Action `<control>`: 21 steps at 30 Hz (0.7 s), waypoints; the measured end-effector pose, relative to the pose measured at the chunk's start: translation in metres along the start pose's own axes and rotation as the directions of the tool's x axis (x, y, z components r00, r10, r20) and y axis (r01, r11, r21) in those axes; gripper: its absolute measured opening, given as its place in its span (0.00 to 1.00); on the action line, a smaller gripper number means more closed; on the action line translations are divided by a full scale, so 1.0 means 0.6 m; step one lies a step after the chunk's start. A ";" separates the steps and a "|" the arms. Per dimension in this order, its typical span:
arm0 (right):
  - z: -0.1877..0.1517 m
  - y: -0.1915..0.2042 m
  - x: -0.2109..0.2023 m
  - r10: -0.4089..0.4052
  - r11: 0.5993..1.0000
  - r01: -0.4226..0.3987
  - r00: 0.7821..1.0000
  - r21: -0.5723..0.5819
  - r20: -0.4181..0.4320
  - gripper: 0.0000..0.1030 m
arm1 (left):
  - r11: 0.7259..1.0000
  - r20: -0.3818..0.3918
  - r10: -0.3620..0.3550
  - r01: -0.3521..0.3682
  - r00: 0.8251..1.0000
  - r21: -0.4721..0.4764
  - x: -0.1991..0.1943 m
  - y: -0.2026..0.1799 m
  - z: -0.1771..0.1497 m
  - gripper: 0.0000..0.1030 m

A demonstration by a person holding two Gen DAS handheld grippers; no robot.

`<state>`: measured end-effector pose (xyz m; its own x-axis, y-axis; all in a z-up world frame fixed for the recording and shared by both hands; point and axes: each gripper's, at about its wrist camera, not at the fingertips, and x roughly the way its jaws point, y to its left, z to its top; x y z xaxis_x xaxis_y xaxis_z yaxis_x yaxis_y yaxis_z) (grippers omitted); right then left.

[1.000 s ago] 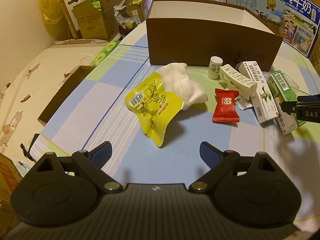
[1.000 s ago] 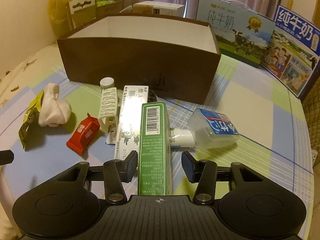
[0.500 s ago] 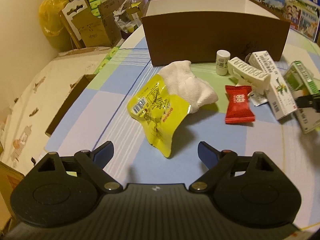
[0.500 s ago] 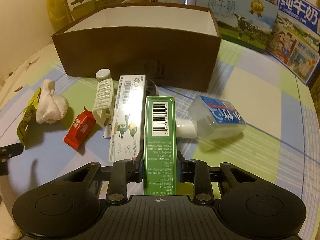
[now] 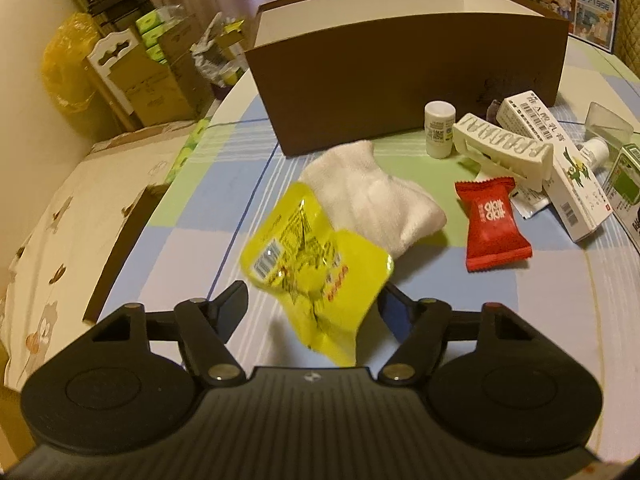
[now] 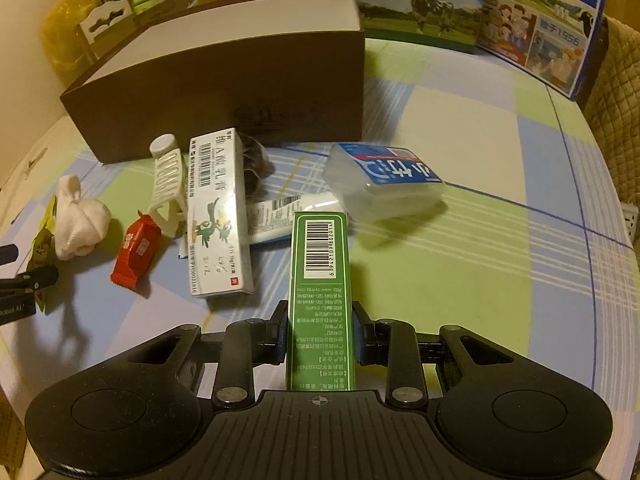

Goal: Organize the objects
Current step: 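Grasp the green medicine box with the right tool while the left tool approaches the yellow pouch, then grasp the yellow pouch with the left tool while the right tool lifts the green box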

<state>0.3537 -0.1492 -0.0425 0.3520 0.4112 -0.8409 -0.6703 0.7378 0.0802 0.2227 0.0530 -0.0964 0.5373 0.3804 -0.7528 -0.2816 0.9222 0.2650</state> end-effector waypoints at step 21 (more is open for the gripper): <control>0.002 0.006 0.003 -0.050 0.996 0.050 0.999 0.071 -0.002 0.26 | 0.984 0.039 -0.147 0.151 0.988 -0.097 0.014 0.117 -0.001 0.01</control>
<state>0.3527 -0.1455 -0.0431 0.3838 0.3722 -0.8451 -0.6036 0.7937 0.0754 0.2072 0.1207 -0.0845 0.6034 0.2426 -0.7596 -0.2734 0.9578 0.0888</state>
